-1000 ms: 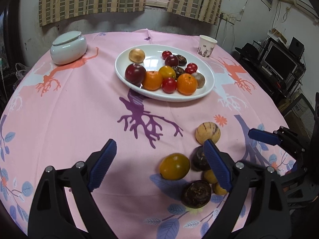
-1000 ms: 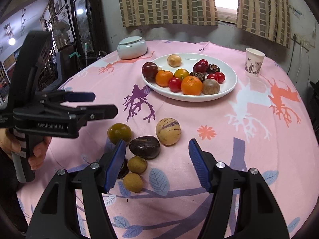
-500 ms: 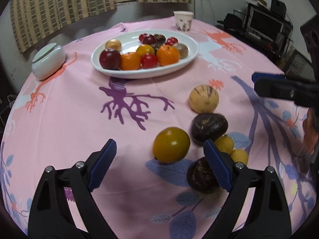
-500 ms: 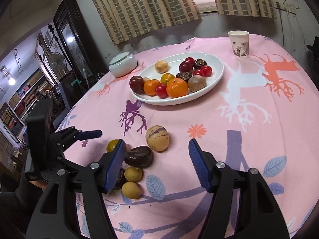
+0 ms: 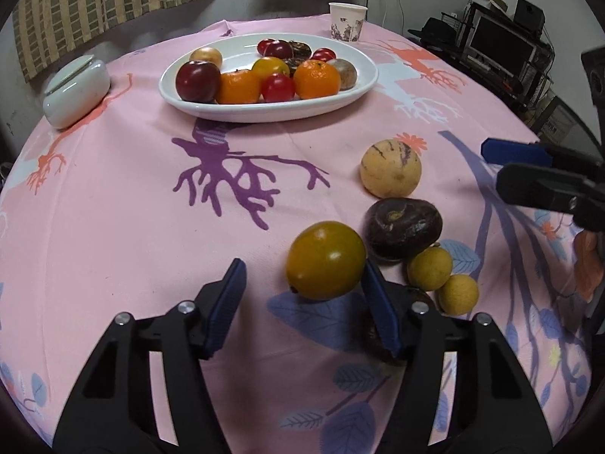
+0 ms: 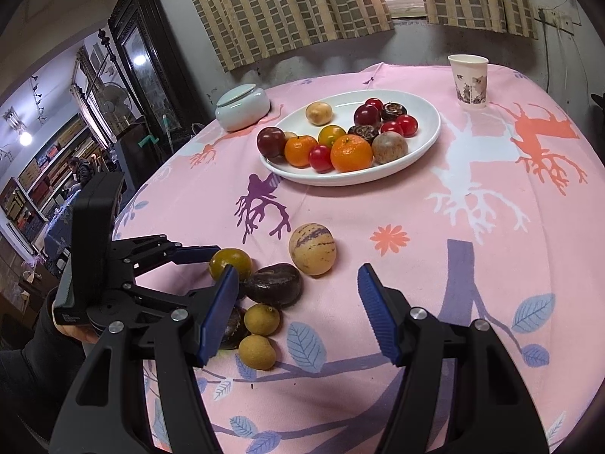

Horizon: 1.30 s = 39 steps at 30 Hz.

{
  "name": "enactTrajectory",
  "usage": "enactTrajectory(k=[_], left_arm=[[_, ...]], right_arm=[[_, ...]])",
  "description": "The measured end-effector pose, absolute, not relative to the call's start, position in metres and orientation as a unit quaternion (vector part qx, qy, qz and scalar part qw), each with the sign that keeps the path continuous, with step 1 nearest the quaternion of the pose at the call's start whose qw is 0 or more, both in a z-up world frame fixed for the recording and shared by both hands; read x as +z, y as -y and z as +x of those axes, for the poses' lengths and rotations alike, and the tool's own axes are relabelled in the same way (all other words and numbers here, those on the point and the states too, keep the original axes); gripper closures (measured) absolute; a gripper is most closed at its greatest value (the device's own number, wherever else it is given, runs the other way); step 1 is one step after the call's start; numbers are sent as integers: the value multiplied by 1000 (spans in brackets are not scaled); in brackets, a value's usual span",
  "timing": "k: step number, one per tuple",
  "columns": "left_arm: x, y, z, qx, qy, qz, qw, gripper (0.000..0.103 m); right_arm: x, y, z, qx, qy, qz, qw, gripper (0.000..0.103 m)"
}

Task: Organize fruits
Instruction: 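Grasp a large yellow-brown fruit with the left tool while the right tool grasps a small yellow fruit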

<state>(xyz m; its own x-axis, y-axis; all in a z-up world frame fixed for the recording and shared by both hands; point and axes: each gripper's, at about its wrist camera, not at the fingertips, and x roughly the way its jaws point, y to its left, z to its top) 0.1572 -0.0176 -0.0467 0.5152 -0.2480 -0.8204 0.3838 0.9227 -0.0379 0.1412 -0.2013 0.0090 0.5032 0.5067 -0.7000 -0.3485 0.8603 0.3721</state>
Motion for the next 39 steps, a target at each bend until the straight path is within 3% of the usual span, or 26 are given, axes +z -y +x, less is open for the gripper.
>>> enactTrajectory(k=[9,11,29,39], left_arm=[[-49,25,159,-175,-433,89,880,43],[-48,25,160,-189,-431,79,879,64],[-33,2,158,-172,-452,32,875,64],[-32,-10,161,-161,-460,11,873,64]], right_arm=[[3,195,141,249,-443,77,858,37],[2,194,141,246,-446,73,858,37],[-11,170,136,263,-463,25,846,37],[-7,140,103,299,-471,-113,822,37]])
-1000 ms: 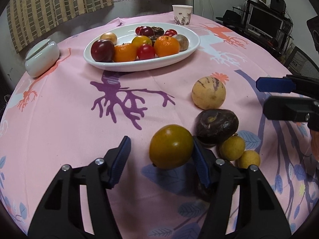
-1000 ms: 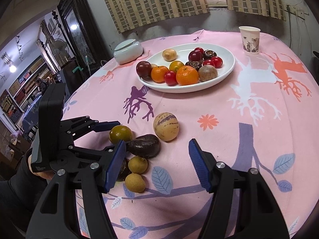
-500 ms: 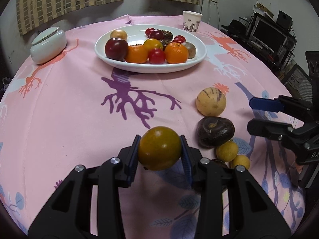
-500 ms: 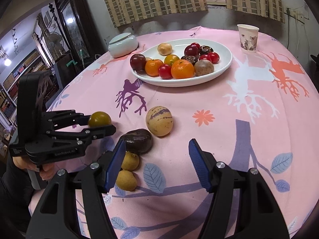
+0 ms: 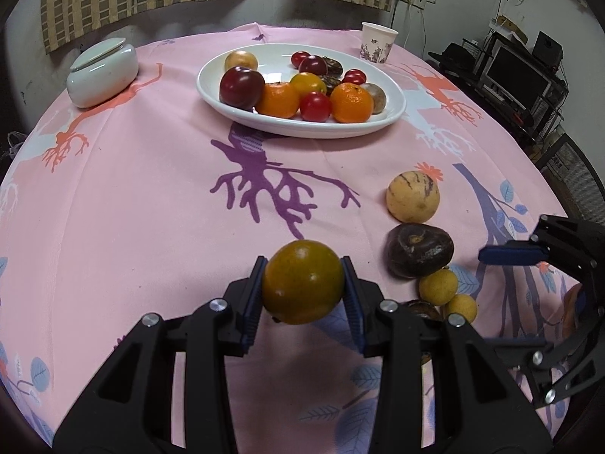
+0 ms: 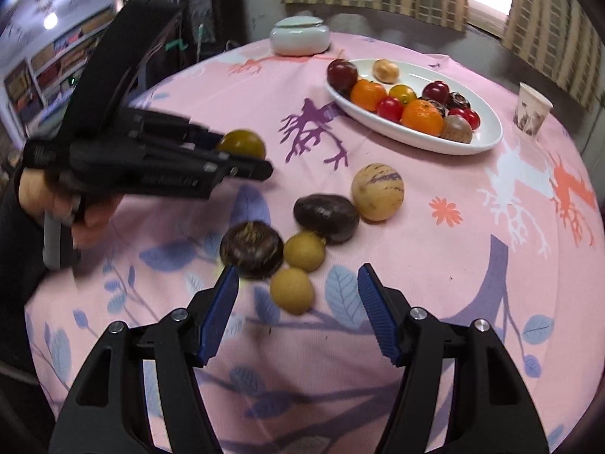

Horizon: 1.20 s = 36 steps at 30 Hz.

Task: Organize fruits
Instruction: 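Grasp a large yellow-brown fruit with the left tool while the right tool grasps a small yellow fruit, then carry both fruits to the white plate and release them there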

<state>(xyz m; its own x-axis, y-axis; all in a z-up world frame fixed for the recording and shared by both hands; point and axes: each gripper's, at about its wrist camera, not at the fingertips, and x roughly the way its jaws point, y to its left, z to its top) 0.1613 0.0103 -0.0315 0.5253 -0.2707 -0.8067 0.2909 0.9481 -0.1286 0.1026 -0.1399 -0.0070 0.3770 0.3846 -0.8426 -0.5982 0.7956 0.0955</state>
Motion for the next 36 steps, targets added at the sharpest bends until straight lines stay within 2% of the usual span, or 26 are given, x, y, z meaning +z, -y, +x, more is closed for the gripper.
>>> enactTrajectory(k=[7,9,18,20,36], left_arm=[[-34,-6,160,-165,-461,22,872,64],[-35,-6,161,-165,-462,22,871,64],[-35,-5,161,-166,-463,21,870,64],[-35,-5,160,-167,-463,23,870,64],[-26,1,154,-177,-447,29,876,64]], right_arm=[[-22,131,97,292,-483,-149,812,37],[-27,128,99,290,-485,-156,810,47],[-27,126,99,289,-473,-165,816,64],[-26,126,100,287,-470,-166,818,78],[-1,144,105,281,-436,-134,844,78]])
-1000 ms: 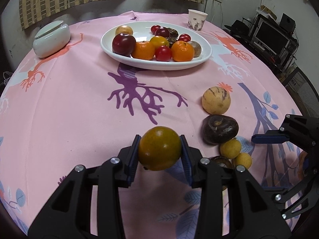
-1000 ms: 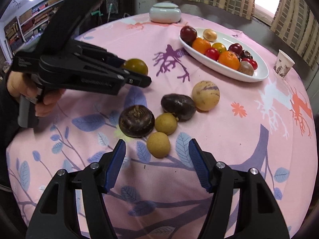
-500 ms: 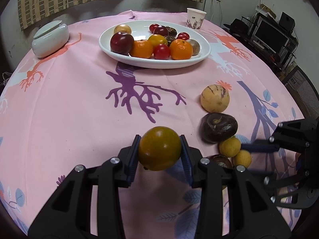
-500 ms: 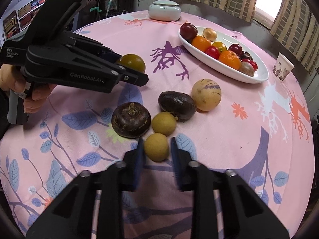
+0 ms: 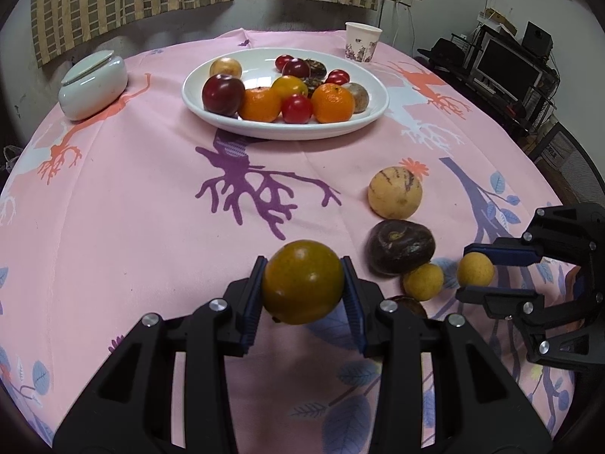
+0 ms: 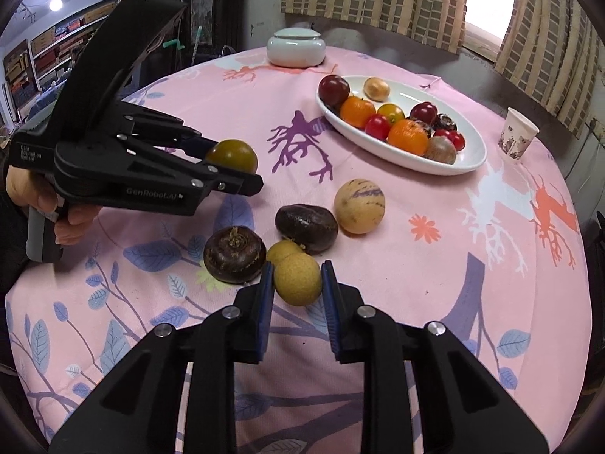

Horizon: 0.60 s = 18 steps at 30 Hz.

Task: Organize fruits
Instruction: 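Carry both fruits to the white plate and release them there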

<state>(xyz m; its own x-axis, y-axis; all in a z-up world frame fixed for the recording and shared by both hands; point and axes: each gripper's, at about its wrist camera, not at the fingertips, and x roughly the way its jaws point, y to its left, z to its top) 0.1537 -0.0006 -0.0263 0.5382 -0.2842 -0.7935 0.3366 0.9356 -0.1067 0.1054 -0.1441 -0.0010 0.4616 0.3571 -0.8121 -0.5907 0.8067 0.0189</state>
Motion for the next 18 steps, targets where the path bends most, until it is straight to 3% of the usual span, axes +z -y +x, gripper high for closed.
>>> enactTrajectory(k=[18], left_arm=[[35,8,166,-175,-404,46,897,64]], right_arm=[[67,167,129,251,-374,-104,887,78]])
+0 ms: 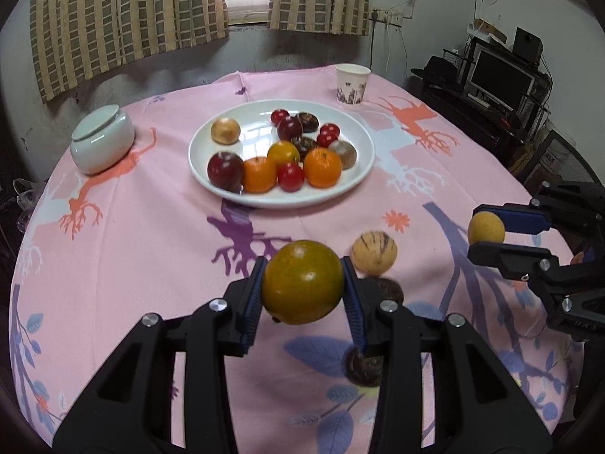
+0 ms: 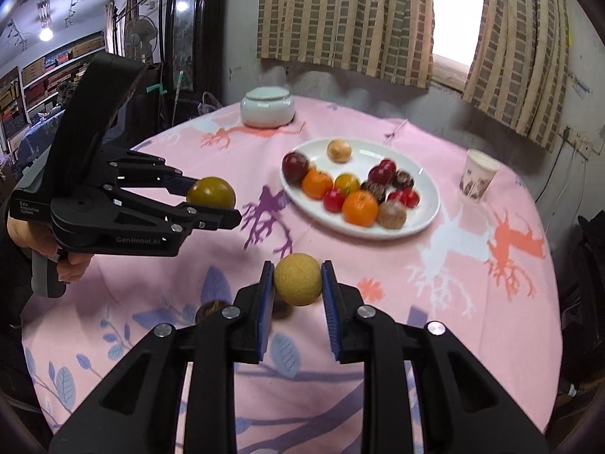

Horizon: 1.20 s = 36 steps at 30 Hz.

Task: Organize fruits
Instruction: 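Carry both fruits to the white plate and release them there, then move both tools back over the fruit pile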

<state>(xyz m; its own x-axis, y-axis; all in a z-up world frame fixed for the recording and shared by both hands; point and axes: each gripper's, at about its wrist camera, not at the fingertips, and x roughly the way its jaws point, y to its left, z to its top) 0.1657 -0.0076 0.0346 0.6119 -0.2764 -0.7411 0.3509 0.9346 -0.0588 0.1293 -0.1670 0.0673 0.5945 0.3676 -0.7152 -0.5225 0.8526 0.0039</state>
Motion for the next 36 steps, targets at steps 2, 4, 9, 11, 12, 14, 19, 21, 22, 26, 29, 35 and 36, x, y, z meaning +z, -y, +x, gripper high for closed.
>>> enactTrajectory(k=[2,4,9,11,12,14,19,21,22,26,29,35,36], left_arm=[[42,10,178,-172,-400,45,899,64],[51,14,192,-159,-384,54,908,64],[57,14,237,-146,-378,32,914,64],[52,16,258,-131,-381,33,915,64],[47,17,270,-121,-384,35,915,64],[38,20,287,-105,-390,44,914,64],[15,22,318,-92,-413,42,905,64],[11,22,322,-92,-415,42,904,64],[10,22,322,-92,-414,42,905,64],[14,19,321,-88,-402,25,911,53],[25,17,315,-74,-376,18,924,34],[46,8,293,-81,-366,0,927,30],[47,8,289,-85,-368,-3,926,30]], right_arm=[[75,169,142,242,-364,-98,894,78],[80,172,159,233,-348,-84,904,78],[70,180,207,181,-326,-49,927,78],[56,181,228,159,-333,-43,928,78],[51,182,236,154,-338,-40,928,78],[39,180,253,147,-354,-37,923,78],[17,172,285,147,-383,-33,911,78],[13,169,293,147,-386,-31,910,78],[12,168,296,147,-388,-32,909,78],[6,165,303,131,-390,-36,911,77],[0,165,311,136,-413,-19,900,77],[9,178,293,132,-404,4,905,75],[11,183,288,136,-405,14,904,75]])
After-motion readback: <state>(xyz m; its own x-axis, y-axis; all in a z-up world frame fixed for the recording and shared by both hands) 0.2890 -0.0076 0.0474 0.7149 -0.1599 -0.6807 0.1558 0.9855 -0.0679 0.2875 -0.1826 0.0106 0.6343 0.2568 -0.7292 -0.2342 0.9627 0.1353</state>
